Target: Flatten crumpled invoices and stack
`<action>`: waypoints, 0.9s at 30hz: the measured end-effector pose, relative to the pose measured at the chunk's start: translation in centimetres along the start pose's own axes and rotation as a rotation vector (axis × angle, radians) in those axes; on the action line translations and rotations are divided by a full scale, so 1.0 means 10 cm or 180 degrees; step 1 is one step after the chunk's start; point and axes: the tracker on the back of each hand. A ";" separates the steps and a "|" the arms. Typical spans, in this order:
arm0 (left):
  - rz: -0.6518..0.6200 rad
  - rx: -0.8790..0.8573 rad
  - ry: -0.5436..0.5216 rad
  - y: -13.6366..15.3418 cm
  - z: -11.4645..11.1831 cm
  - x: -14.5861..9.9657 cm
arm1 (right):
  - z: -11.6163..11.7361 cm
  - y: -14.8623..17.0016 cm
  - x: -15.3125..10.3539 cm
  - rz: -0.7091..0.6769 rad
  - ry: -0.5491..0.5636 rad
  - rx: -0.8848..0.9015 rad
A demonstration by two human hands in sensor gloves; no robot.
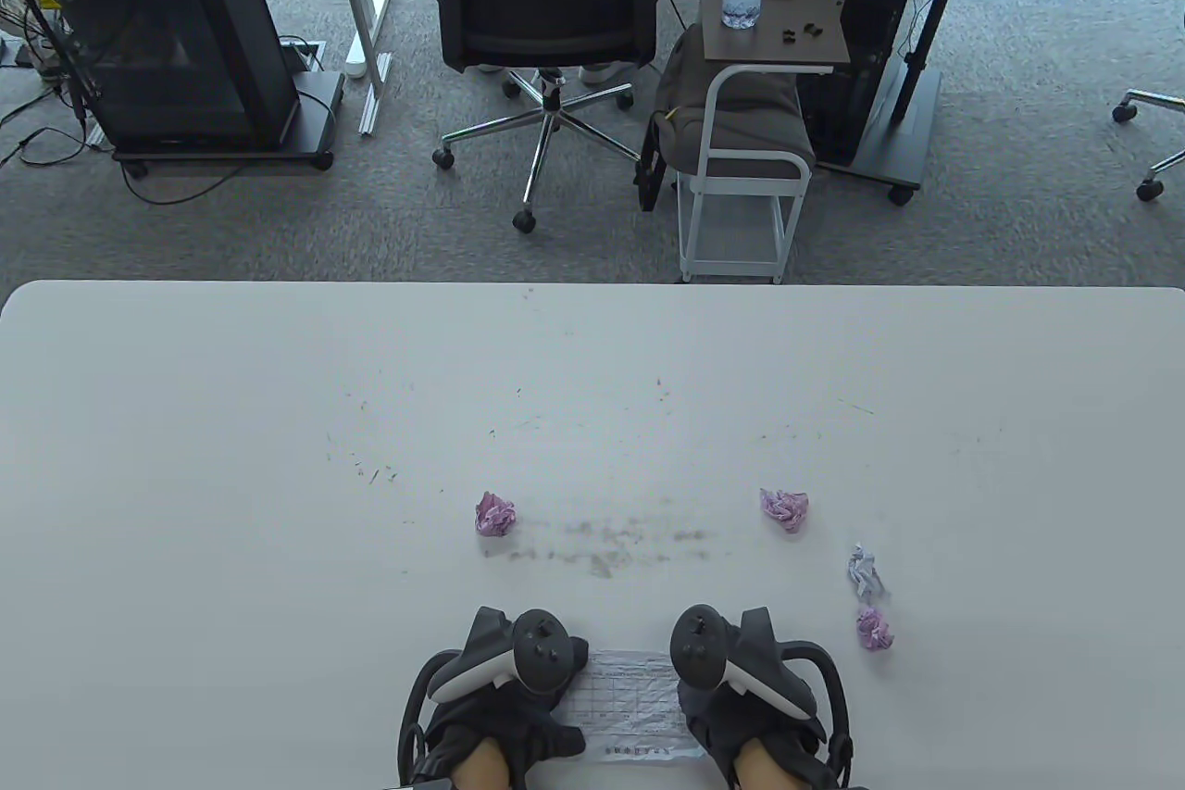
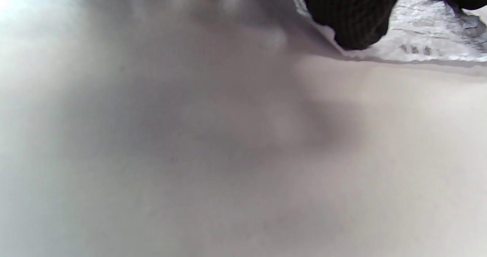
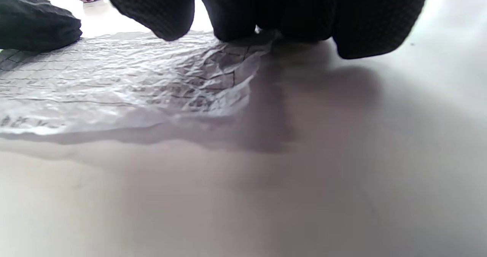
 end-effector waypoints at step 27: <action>-0.0006 -0.0006 0.0001 0.01 0.00 0.00 | 0.16 -0.72 -0.24 -0.1709 -0.0662 -0.0257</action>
Point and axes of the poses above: the tracker on the back of each hand, its own y axis roughly to the little-finger side, its own x axis roughly from the wrist to the fingertips, z = x × y, and after that the axes turned 7 degrees about z, right-handed
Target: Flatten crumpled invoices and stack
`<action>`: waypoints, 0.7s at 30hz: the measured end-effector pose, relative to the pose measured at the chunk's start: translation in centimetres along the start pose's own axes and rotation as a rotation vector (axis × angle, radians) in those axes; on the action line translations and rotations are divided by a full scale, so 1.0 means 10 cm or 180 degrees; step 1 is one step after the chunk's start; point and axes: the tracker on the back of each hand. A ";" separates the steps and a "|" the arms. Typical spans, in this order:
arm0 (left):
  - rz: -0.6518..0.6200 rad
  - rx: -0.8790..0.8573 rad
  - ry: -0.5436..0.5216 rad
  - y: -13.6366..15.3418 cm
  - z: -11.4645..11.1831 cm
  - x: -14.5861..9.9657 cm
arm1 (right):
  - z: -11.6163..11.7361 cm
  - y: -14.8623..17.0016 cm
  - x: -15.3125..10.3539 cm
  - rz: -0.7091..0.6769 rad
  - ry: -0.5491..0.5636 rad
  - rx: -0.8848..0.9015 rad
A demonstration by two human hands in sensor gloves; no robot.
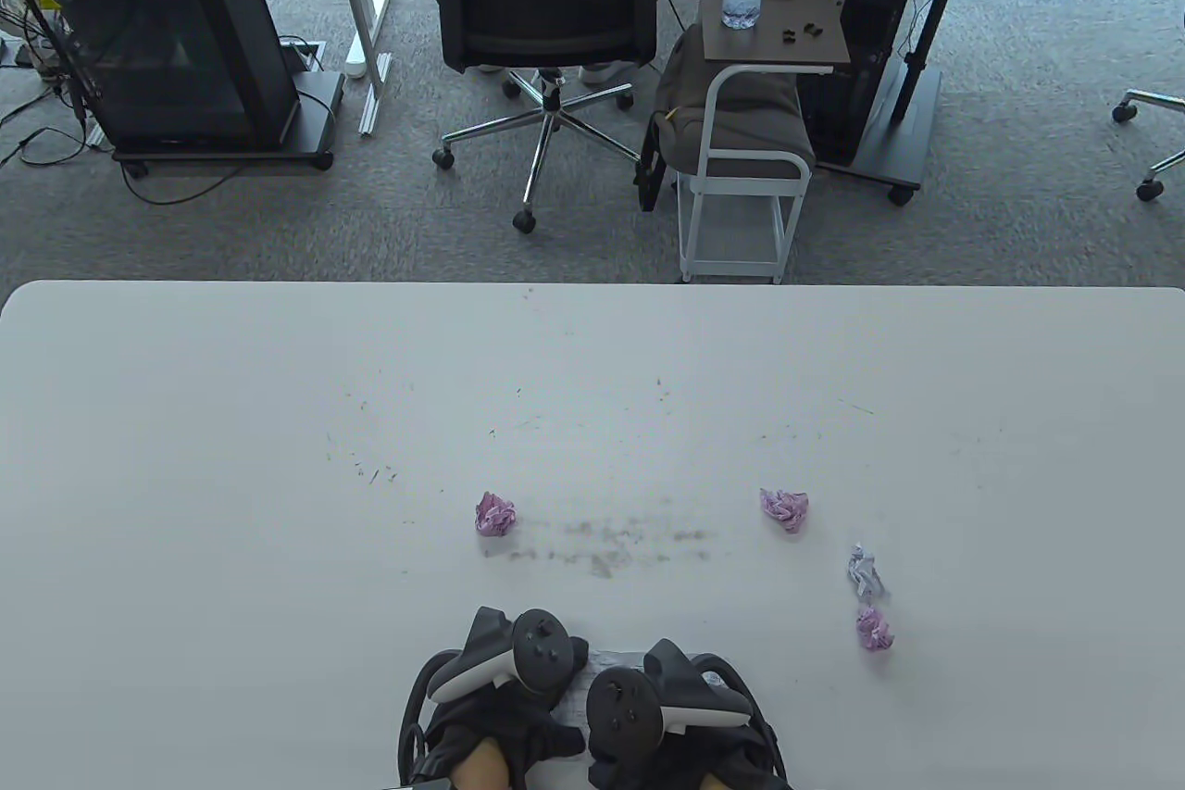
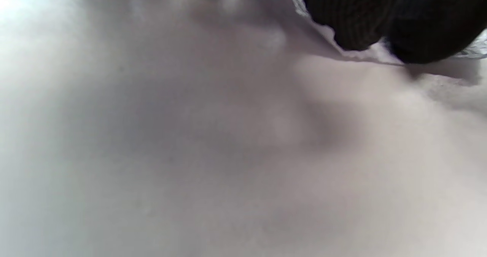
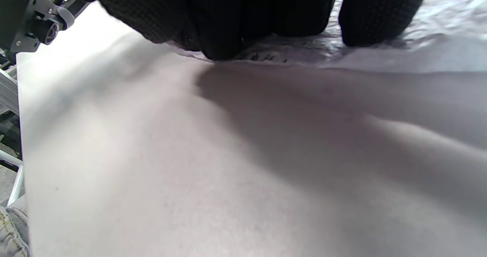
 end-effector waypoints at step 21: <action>-0.0007 -0.0025 -0.0013 0.00 0.00 0.01 | -0.05 0.66 -0.14 0.1103 -0.0131 0.0589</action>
Point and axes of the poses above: the tracker on the back of each hand, its own y axis roughly to the little-finger side, its own x axis roughly from the wrist to the fingertips, z = x × y, and after that the axes turned 7 degrees about z, right-handed
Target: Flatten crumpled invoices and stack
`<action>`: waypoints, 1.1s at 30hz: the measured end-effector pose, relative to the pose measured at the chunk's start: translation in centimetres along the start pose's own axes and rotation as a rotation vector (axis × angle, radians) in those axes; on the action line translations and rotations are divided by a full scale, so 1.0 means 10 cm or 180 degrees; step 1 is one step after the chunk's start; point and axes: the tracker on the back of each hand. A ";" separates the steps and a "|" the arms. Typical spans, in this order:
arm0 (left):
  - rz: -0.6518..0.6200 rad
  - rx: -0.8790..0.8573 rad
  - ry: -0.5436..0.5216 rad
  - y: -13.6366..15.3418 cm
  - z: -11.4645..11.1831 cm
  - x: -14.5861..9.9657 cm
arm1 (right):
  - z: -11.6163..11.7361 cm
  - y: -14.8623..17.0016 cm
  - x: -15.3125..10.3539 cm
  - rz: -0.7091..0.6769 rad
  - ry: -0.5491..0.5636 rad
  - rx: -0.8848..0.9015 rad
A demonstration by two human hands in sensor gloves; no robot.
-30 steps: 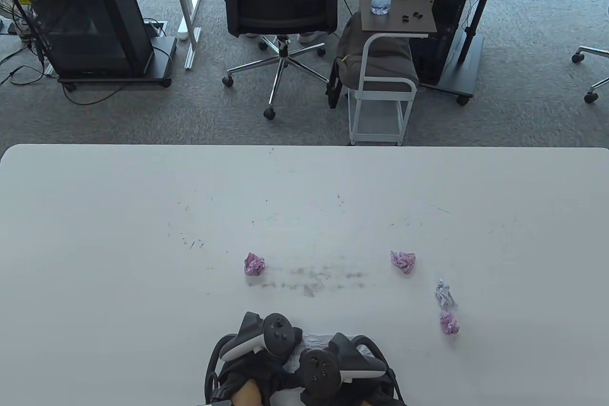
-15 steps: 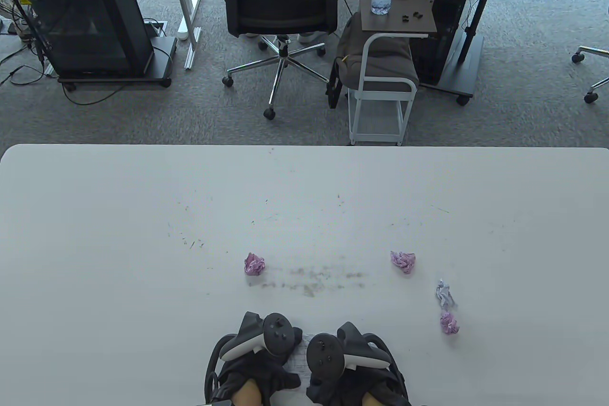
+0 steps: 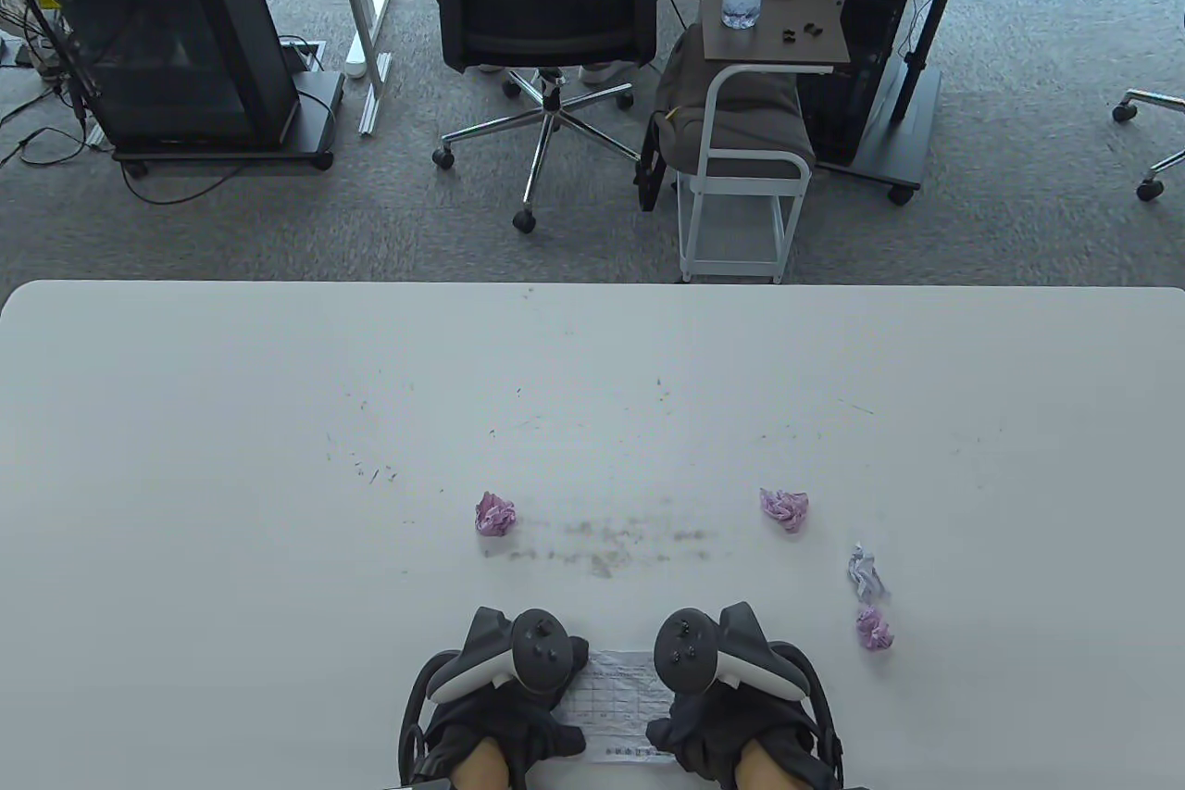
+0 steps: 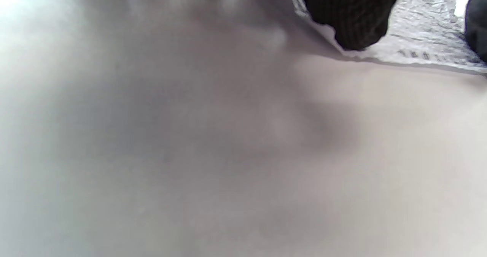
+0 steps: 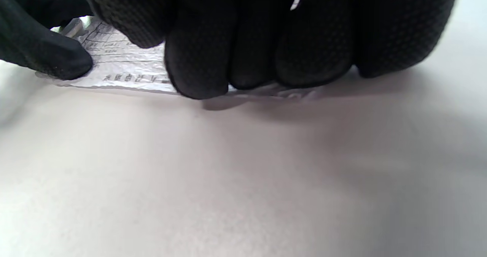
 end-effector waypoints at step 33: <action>-0.0008 -0.0005 -0.0004 0.00 0.00 0.00 | -0.02 -0.05 0.01 0.0141 0.0781 -0.0234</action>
Point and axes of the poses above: the tracker on the back of each hand, its own y axis roughly to the little-finger side, its own x axis roughly from the wrist to the fingertips, z = x × y, and after that the axes turned 7 degrees about z, right-handed
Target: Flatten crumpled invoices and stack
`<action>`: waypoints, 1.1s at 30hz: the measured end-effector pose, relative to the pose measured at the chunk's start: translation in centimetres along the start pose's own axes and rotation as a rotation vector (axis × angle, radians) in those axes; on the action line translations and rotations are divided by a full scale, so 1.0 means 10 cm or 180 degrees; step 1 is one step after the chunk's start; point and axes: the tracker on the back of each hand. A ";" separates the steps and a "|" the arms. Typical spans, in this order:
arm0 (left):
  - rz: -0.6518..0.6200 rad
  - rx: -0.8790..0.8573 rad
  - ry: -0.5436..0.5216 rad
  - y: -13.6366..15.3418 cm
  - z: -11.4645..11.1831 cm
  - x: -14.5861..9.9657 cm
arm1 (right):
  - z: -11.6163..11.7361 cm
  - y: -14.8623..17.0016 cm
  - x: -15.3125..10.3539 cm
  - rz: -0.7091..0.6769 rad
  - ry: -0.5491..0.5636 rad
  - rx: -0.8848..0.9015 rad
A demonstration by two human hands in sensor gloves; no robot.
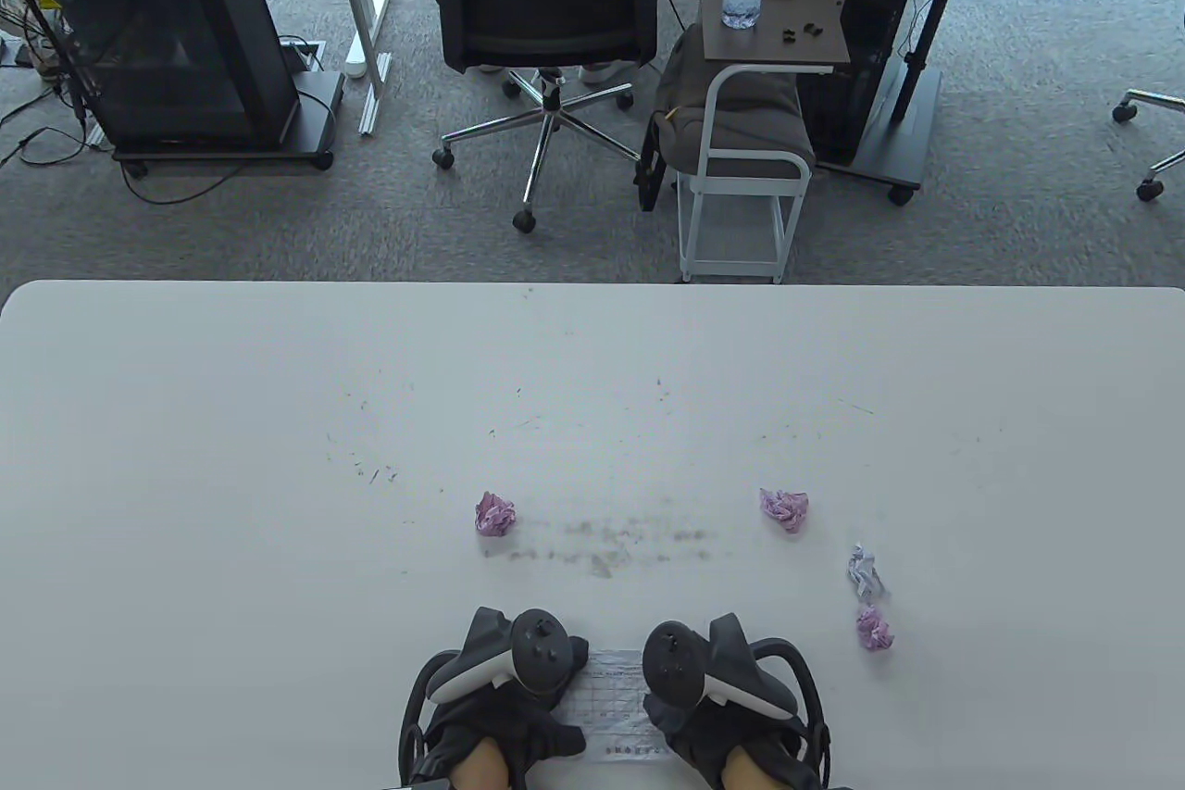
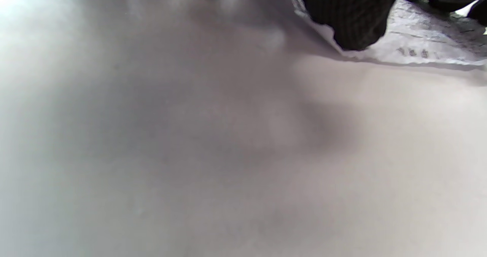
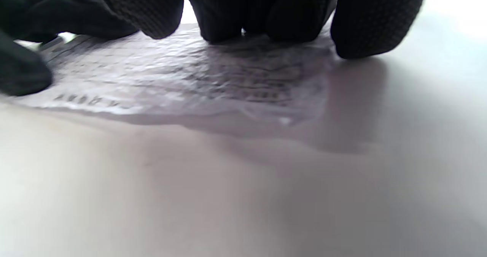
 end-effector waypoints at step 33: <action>0.0000 -0.0021 -0.0007 0.02 -0.01 0.00 | 0.13 -0.52 -0.14 -0.1328 -0.0418 -0.0281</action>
Point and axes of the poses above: the tracker on the back of each hand, its own y axis roughly to the little-finger side, its own x axis roughly from the wrist to the fingertips, z = x × y, and after that the axes turned 7 degrees about z, right-handed
